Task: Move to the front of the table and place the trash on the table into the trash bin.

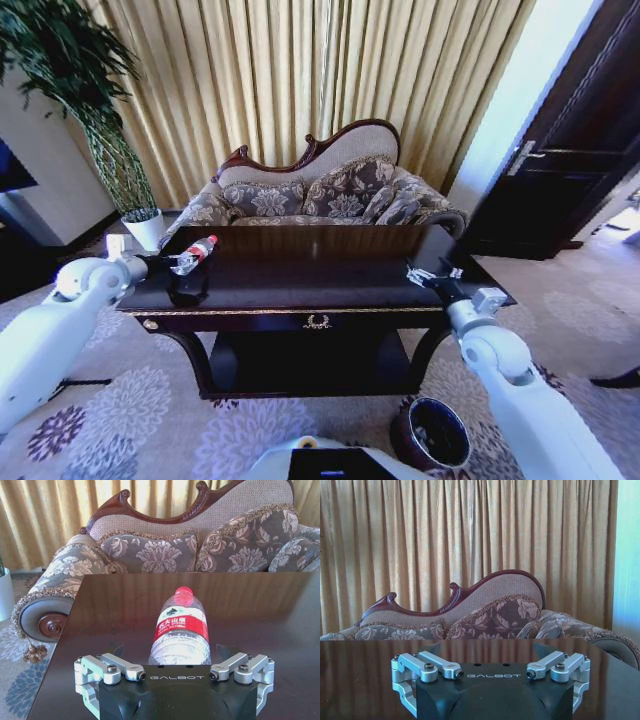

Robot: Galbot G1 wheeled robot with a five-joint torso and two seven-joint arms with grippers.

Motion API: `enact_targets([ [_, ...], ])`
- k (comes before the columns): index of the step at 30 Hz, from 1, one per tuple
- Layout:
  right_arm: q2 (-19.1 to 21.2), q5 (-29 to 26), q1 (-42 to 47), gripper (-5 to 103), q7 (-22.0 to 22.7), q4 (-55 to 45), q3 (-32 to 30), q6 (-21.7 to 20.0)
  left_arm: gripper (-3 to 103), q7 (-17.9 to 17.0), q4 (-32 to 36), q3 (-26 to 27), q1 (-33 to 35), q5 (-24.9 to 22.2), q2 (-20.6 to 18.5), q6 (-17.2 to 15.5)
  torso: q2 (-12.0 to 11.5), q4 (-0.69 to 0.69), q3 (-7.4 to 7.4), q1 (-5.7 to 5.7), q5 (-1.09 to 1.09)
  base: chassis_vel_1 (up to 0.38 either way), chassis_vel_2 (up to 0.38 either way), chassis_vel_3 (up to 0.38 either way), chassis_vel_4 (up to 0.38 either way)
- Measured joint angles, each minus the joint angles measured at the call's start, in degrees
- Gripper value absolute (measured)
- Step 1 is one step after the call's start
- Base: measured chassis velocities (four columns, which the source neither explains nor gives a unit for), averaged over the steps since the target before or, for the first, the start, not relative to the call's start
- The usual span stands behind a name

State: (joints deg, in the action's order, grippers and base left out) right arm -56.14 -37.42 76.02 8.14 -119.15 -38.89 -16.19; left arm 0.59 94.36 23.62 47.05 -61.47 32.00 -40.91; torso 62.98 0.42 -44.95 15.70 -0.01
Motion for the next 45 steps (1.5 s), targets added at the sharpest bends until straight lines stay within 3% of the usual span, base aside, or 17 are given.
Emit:
enact_targets([
  [9, 0.0, 0.0, -0.8, 100, 0.0, 0.8, 0.4, 0.0, 103, 1.0, -1.1, -0.6, -0.4, 1.1, 0.7, 0.0, 0.0, 0.01, 0.00, 0.00, 0.00, 0.000, 0.000, 0.000, 0.000],
  [12, 0.4, -0.1, -1.2, 100, 0.0, 0.8, 0.7, 0.1, 88, 0.9, -1.6, -1.3, -1.0, 1.1, 1.1, 0.0, 0.0, 0.01, 0.00, 0.00, 0.00, 0.000, 0.000, 0.000, 0.000],
  [14, 0.4, -0.1, -1.3, 100, 0.0, 0.9, 0.7, 0.1, 88, 0.8, -1.7, -1.4, -1.1, 1.1, 1.2, 0.0, 0.0, 0.01, 0.00, 0.00, 0.00, 0.000, 0.000, 0.000, 0.000],
  [15, 0.5, -0.2, -1.5, 100, 0.0, 1.1, 0.9, 0.1, 77, 0.5, -1.8, -1.6, -1.4, 1.1, 1.4, 0.0, 0.0, 0.01, 0.00, 0.00, 0.00, 0.000, 0.000, 0.000, 0.000],
  [18, 0.6, -0.2, -1.6, 100, 0.0, 1.3, 1.0, 0.1, 71, 0.4, -1.9, -1.6, -1.4, 1.1, 1.5, 0.0, 0.0, 0.01, 0.00, 0.00, 0.00, 0.000, 0.000, 0.000, 0.000],
  [20, 0.6, -0.2, -1.7, 100, 0.0, 1.4, 1.1, 0.2, 61, 0.4, -1.9, -1.6, -1.4, 1.1, 1.5, 0.1, 0.0, 0.00, 0.00, 0.00, 0.01, 0.000, 0.000, 0.000, 0.000],
  [23, 0.6, -0.2, -1.7, 100, 0.0, 1.4, 1.1, 0.2, 53, 0.5, -1.9, -1.5, -1.2, 1.0, 1.4, 0.1, 0.0, 0.00, 0.00, 0.00, 0.01, 0.000, 0.000, 0.000, 0.000],
  [28, 0.6, -0.1, -1.5, 100, 0.0, 1.4, 0.9, 0.3, 40, 0.4, -1.5, -1.1, -1.0, 1.0, 1.3, 0.1, 0.0, 0.01, 0.00, 0.00, 0.00, 0.000, 0.000, 0.000, 0.000],
  [36, 1.2, -0.6, -1.2, 100, 0.2, 0.5, 0.7, 0.3, 34, 0.1, 0.2, 0.7, 0.1, 1.9, 1.4, 0.2, 0.0, 0.00, 0.00, 0.00, 0.00, 0.000, 0.000, 0.000, 0.000],
  [39, 1.7, -1.4, -1.2, 100, 0.4, 0.0, 0.7, 0.3, 34, 0.1, 1.3, 1.3, 0.5, 2.2, 1.6, 1.8, 0.0, 0.00, 0.00, 0.00, -0.01, 0.000, 0.000, 0.000, 0.000],
  [43, 3.8, -5.5, -1.9, 100, 1.8, -1.7, 2.1, 0.3, 34, 0.3, 3.8, 1.8, 1.5, 7.9, 1.8, 11.1, 0.0, 0.01, 0.00, 0.00, 0.00, 0.000, 0.000, 0.000, 0.000],
  [44, 3.8, -5.5, -1.9, 100, 1.8, -1.7, 2.1, 0.3, 34, 0.3, 3.8, 1.8, 1.5, 7.9, 1.8, 11.1, 0.0, 0.01, 0.00, 0.00, 0.00, 0.000, 0.000, 0.000, 0.000],
  [45, 4.9, -7.6, -3.0, 100, 2.3, -2.2, 3.4, 0.2, 34, 0.7, 4.8, 1.4, 2.0, 14.1, 1.8, 18.0, 0.0, 0.01, 0.00, 0.00, 0.01, 0.000, 0.000, 0.000, 0.000],
])
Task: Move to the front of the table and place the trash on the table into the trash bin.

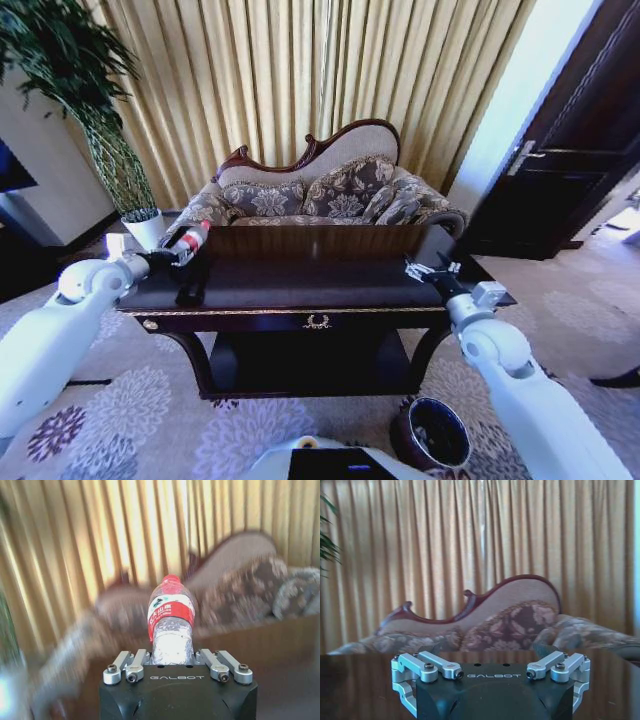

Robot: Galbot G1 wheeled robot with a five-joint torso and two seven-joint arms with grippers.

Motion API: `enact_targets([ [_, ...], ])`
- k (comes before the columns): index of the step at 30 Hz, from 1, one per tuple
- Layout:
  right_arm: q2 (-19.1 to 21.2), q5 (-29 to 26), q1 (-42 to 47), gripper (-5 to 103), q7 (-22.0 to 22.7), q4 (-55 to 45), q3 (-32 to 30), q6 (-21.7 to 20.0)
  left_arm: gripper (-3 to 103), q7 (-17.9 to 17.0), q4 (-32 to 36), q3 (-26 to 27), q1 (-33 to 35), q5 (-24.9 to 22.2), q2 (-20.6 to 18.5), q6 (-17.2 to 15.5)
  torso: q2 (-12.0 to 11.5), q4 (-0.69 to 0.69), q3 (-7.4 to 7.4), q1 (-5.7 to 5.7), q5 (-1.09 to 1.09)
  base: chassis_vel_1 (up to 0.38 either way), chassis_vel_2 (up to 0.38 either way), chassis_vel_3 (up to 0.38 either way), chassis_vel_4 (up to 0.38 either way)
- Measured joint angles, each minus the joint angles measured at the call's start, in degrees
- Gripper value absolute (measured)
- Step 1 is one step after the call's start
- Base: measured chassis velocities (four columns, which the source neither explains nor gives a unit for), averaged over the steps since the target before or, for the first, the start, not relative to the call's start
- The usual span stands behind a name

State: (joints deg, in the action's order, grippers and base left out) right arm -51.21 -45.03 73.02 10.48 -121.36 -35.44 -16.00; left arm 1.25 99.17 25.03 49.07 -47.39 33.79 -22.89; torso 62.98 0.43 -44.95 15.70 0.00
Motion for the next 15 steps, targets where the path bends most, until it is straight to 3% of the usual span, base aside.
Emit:
enact_targets([
  [1, 0.6, -1.0, -0.6, 100, 0.1, -0.1, 0.6, 0.0, 34, 0.2, 0.6, -0.3, 0.3, 2.8, 0.0, 3.5, 0.0, -0.01, 0.00, 0.00, -0.01, 0.000, 0.000, 0.000, 0.000],
  [2, 0.6, -1.0, -0.6, 100, 0.1, -0.1, 0.6, 0.0, 34, 0.2, 0.6, -0.3, 0.3, 2.8, 0.0, 3.5, 0.0, -0.01, 0.00, 0.00, -0.01, 0.000, 0.000, 0.000, 0.000],
  [4, 2.5, -6.2, -3.0, 100, 0.1, -0.4, 2.6, -0.1, 34, -0.1, 3.8, 0.0, 1.7, 7.2, -0.1, 10.5, 0.0, 0.00, 0.00, 0.00, -0.01, 0.000, 0.000, 0.000, 0.000],
  [7, 3.7, -10.2, -4.4, 100, 0.0, -0.7, 3.6, -0.2, 34, -0.6, 5.9, 0.8, 2.8, 8.1, 0.4, 12.9, 0.0, 0.00, 0.00, 0.00, 0.00, 0.000, 0.000, 0.000, 0.000],
  [10, 6.6, -23.2, -10.8, 100, -3.3, -1.0, 7.5, -1.2, 34, -2.2, 11.0, 2.4, 5.8, 11.4, 3.5, 19.1, 0.0, 0.00, 0.00, 0.00, -0.01, 0.000, 0.000, 0.000, 0.000],
  [14, 7.5, -27.7, -14.3, 100, -6.4, -0.2, 9.5, -1.3, 34, -2.7, 12.5, 2.0, 6.9, 13.7, 4.4, 22.5, 0.0, -0.02, 0.00, 0.00, -0.02, 0.000, 0.000, 0.000, 0.000],
  [15, 7.7, -31.2, -17.1, 100, -9.5, 0.6, 11.6, -1.5, 34, -3.2, 12.7, 0.2, 7.2, 18.0, 4.7, 26.6, 0.0, -0.02, 0.00, 0.00, -0.02, 0.000, 0.000, 0.000, 0.000],
])
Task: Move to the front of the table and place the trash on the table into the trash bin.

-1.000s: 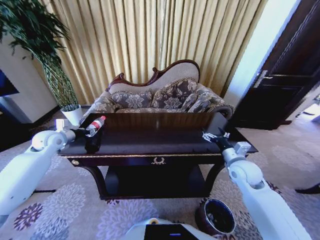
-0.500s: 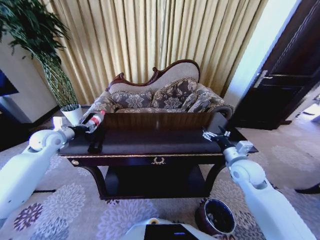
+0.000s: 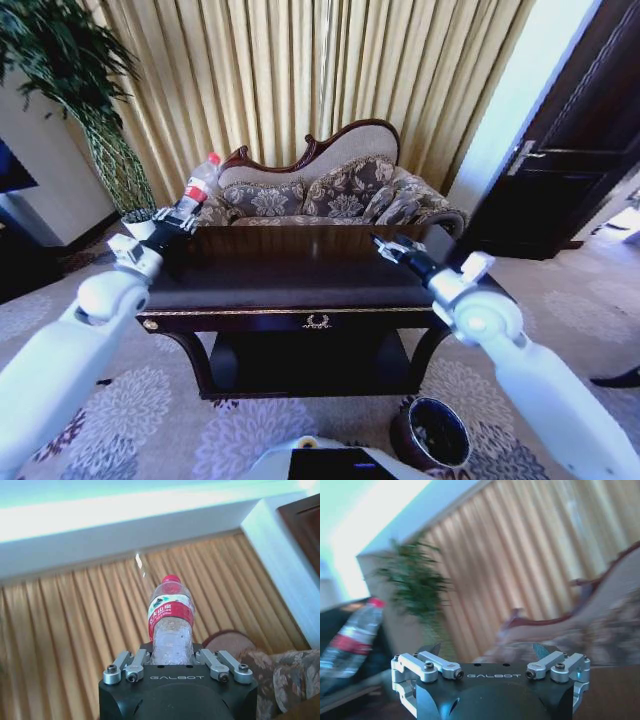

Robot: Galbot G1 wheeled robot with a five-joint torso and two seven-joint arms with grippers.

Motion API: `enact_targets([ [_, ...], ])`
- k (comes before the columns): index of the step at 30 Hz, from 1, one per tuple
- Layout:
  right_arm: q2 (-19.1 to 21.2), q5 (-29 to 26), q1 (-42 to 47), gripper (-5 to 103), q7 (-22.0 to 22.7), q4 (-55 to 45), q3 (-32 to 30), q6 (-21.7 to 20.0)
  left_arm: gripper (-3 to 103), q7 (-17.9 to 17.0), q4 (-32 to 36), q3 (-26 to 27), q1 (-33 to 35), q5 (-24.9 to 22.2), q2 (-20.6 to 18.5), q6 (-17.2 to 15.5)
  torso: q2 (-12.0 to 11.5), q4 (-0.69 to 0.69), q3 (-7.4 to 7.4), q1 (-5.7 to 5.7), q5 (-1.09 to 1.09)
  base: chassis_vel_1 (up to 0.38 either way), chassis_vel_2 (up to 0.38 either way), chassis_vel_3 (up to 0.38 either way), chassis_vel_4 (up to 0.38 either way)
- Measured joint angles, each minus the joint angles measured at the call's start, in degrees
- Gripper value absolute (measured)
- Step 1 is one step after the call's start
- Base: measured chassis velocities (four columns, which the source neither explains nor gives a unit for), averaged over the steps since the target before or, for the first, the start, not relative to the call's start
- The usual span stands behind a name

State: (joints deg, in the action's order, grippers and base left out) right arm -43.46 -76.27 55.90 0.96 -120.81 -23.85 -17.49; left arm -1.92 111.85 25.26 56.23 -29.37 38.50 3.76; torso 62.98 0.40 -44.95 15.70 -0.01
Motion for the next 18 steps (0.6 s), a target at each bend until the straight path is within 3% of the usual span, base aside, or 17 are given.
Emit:
enact_targets([
  [1, -0.1, -1.3, -1.2, 100, -1.2, 0.3, 1.0, -0.3, 34, 0.0, -0.3, -1.3, -0.5, 2.5, 0.1, 2.2, 0.0, 0.01, 0.00, 0.00, -0.01, 0.000, 0.000, 0.000, 0.000],
  [4, -0.4, -2.6, -2.7, 100, -2.4, 0.8, 2.3, -0.8, 34, -0.1, -0.8, -3.0, -1.7, 4.6, 0.3, 3.9, 0.0, 0.02, 0.00, 0.00, 0.00, 0.000, 0.000, 0.000, 0.000],
  [8, -1.9, -4.7, -7.6, 100, -3.8, 2.3, 6.9, -1.5, 34, -0.2, -3.9, -11.4, -9.2, 6.3, 1.4, 6.6, 0.0, 0.02, 0.00, 0.00, 0.00, 0.000, 0.000, 0.000, 0.000],
  [9, -2.0, -4.9, -8.7, 100, -3.8, 2.7, 7.9, -1.5, 34, -0.2, -4.7, -13.3, -11.1, 6.3, 1.9, 6.8, 0.0, 0.03, 0.00, 0.00, 0.01, 0.000, 0.000, 0.000, 0.000],
  [10, -2.0, -5.1, -13.4, 100, -3.8, 5.0, 11.6, -1.1, 34, -0.2, -7.3, -18.8, -17.6, 6.1, 4.3, 6.8, 0.0, 0.03, -0.01, 0.01, 0.01, 0.000, 0.000, 0.000, 0.000],
  [18, -3.1, -6.1, -23.2, 100, -4.1, 9.6, 17.7, -0.2, 34, -1.1, -6.8, -24.0, -21.4, 6.2, 8.2, 3.7, 0.0, 0.03, -0.01, 0.01, 0.01, 0.000, 0.000, 0.000, 0.000],
])
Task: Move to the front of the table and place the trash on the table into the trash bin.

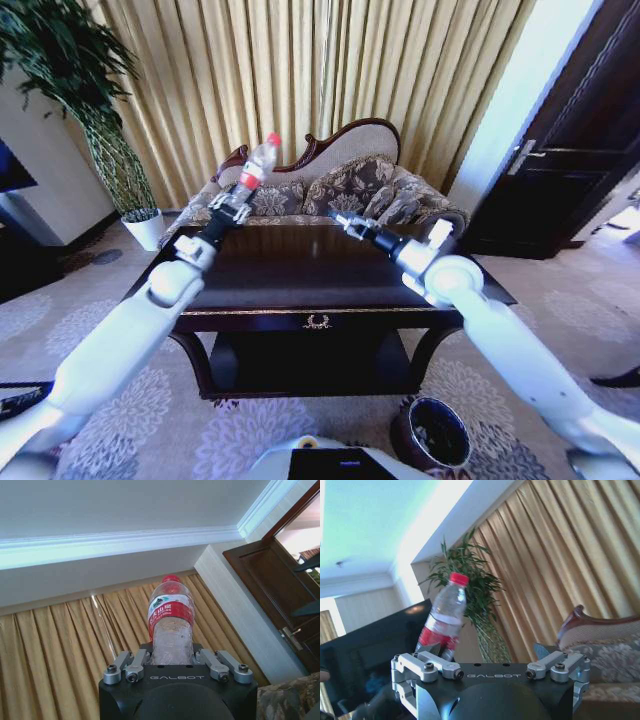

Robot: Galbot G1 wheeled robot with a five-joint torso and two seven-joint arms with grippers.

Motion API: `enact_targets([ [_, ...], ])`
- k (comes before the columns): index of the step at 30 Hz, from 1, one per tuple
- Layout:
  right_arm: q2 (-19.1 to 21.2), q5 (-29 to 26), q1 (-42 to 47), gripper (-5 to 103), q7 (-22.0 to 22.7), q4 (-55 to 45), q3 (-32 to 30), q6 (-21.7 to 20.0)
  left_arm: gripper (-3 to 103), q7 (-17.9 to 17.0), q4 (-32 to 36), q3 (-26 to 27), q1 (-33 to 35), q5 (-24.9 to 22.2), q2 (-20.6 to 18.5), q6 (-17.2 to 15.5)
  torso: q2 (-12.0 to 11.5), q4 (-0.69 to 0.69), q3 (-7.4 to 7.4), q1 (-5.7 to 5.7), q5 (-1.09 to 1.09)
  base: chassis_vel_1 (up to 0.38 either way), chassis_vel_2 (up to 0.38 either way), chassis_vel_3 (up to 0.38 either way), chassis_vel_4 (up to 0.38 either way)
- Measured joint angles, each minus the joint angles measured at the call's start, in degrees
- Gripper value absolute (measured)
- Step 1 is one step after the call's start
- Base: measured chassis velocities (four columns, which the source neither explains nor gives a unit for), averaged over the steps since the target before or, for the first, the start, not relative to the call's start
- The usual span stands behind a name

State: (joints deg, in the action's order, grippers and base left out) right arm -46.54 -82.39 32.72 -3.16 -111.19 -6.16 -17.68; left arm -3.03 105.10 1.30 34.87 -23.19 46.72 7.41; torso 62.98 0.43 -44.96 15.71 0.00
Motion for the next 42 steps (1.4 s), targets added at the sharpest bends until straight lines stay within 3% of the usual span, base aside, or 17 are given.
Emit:
enact_targets([
  [3, -1.6, -1.0, -5.1, 100, 0.0, 2.1, 3.5, -0.4, 34, -0.8, 1.8, -1.8, 0.1, -0.3, 0.4, -1.6, 0.0, -0.02, 0.00, 0.00, -0.01, 0.000, 0.000, 0.000, 0.000],
  [15, -5.4, -1.0, -10.9, 100, 0.6, 5.0, 9.2, -0.6, 34, -1.8, 6.4, -3.4, -0.1, -2.6, -1.9, -4.5, 0.0, -0.01, 0.01, 0.00, -0.02, 0.000, 0.000, 0.000, 0.000],
  [39, -5.6, -1.8, -15.2, 102, 2.9, 4.1, 13.3, -0.5, 34, -1.9, 11.8, -4.8, 3.5, -3.7, -5.5, -5.8, 0.0, -0.01, 0.01, -0.01, -0.01, 0.000, 0.000, 0.000, 0.000],
  [42, -5.9, -1.8, -15.6, 87, 3.0, 4.1, 14.0, -0.4, 34, -1.9, 12.2, -4.9, 3.5, -4.0, -6.1, -5.7, 0.0, -0.01, 0.01, -0.01, -0.01, 0.000, 0.000, 0.000, 0.000],
])
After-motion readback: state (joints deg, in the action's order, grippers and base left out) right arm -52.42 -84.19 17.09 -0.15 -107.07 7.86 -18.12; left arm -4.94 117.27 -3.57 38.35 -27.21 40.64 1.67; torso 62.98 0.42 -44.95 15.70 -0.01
